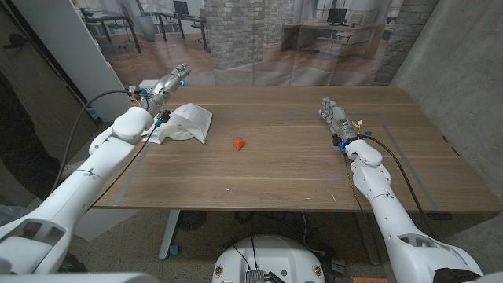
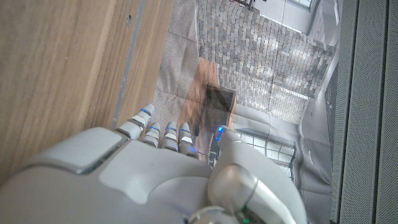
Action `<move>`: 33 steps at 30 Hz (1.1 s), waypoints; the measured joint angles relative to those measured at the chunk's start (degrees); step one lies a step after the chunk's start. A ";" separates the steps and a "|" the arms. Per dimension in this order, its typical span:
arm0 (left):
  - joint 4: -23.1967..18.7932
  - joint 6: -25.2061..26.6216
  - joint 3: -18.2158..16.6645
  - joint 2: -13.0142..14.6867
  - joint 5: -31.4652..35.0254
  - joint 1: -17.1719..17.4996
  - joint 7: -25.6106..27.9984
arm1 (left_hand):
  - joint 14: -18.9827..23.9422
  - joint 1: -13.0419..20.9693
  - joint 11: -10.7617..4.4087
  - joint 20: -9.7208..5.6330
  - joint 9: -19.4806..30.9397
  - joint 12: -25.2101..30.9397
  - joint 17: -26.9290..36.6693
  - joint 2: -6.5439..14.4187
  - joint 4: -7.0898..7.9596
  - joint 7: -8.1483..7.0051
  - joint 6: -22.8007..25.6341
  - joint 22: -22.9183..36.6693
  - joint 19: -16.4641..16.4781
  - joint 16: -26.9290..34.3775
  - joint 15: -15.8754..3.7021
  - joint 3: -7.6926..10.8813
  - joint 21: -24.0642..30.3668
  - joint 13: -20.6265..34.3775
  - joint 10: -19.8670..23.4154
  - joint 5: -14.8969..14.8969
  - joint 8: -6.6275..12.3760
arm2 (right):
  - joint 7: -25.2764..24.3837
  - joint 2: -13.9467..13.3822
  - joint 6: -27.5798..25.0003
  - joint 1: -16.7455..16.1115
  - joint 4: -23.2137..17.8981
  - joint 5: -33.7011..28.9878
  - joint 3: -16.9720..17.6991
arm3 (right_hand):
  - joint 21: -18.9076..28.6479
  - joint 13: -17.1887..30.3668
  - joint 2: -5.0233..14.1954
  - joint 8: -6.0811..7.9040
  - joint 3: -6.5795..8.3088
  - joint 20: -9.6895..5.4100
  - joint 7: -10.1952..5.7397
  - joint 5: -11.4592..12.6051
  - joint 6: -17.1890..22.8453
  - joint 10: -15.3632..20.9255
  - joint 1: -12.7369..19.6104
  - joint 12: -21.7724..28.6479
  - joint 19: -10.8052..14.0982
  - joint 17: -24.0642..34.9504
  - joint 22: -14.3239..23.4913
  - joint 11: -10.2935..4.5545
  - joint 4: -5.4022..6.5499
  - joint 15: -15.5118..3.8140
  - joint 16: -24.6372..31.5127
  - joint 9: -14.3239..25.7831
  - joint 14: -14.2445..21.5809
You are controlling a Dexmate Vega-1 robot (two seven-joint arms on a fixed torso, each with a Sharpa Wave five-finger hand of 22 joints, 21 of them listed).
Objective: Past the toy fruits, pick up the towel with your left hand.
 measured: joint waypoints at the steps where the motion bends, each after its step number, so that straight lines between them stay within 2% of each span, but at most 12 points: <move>1: 0.00 0.00 0.00 0.00 0.00 0.00 0.00 | 0.00 0.00 0.00 0.00 0.00 0.00 0.00 0.00 -0.14 0.00 0.00 0.00 0.00 0.00 0.00 -0.14 0.00 0.00 0.00 0.00 0.00 | -0.02 0.00 0.00 -0.05 -0.07 0.00 0.00 | 0.00 0.00 0.00 0.00 0.00 0.23 0.00 0.00 0.00 0.00 0.00 0.00 0.23 0.00 0.00 0.00 0.00 0.00 0.00 0.00 0.00; 19: -3.08 3.05 -1.06 4.78 4.31 0.26 -2.75 | 0.00 1.08 -0.01 -0.01 0.00 -0.22 0.01 0.16 -1.00 0.01 -0.01 0.01 0.01 0.00 0.00 0.27 -0.39 0.00 0.00 -0.41 0.00 | -0.25 0.21 -0.21 -1.01 -1.25 -0.01 -0.09 | 0.00 0.00 0.00 0.00 0.00 0.41 0.00 0.00 0.00 -0.01 0.00 0.00 0.41 0.00 0.00 -0.01 0.00 0.00 0.00 0.00 0.00; 33: -4.83 5.85 -0.75 8.21 6.59 -1.67 -6.54 | 0.00 1.98 -0.13 -0.32 0.00 -0.22 0.02 0.59 -2.19 -0.20 0.19 0.01 -0.29 0.00 0.00 0.50 -0.61 0.00 -0.12 -0.67 0.00 | -0.49 0.27 -0.32 -1.41 -1.62 0.06 -0.02 | 0.00 0.00 0.00 0.00 0.00 0.41 0.31 0.00 0.31 -0.01 0.00 0.00 0.41 0.00 0.00 -0.02 0.00 0.21 0.00 0.00 0.21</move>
